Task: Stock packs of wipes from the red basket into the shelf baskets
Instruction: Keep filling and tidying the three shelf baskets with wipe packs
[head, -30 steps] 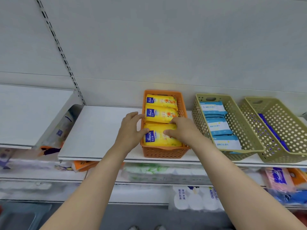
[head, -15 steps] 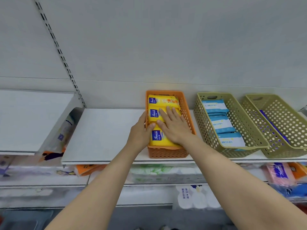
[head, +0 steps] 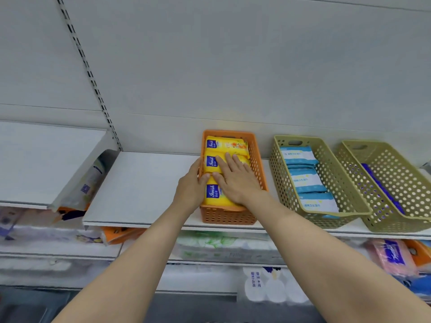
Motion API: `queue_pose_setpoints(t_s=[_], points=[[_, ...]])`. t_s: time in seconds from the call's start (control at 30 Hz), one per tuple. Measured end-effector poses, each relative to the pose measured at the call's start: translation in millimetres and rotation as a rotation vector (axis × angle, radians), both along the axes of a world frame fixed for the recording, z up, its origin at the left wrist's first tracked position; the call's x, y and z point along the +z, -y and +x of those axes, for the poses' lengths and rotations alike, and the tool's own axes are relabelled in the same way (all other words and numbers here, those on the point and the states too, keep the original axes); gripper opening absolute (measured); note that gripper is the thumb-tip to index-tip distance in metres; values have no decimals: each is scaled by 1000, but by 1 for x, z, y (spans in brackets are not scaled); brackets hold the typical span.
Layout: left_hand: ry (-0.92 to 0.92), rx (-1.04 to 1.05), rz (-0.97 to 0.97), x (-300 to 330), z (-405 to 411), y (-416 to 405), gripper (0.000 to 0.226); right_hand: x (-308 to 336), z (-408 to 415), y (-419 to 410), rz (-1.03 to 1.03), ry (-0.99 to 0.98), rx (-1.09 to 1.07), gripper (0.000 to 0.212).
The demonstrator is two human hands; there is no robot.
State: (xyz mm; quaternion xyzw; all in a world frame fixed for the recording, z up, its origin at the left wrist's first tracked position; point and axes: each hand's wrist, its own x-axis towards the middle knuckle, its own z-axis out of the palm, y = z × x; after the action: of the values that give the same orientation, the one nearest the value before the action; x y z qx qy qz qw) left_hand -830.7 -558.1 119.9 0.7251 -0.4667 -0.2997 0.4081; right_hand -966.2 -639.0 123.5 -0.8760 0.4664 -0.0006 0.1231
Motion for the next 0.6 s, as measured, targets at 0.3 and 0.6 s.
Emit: queue_pose_setpoints(t_s=[0.3, 0.6], points=[[271, 80, 78, 61, 0, -21, 54, 51, -10, 27, 25, 61, 69, 60], [569, 265, -149, 120, 34, -128, 54, 144, -17, -25, -205, 364, 243, 52]])
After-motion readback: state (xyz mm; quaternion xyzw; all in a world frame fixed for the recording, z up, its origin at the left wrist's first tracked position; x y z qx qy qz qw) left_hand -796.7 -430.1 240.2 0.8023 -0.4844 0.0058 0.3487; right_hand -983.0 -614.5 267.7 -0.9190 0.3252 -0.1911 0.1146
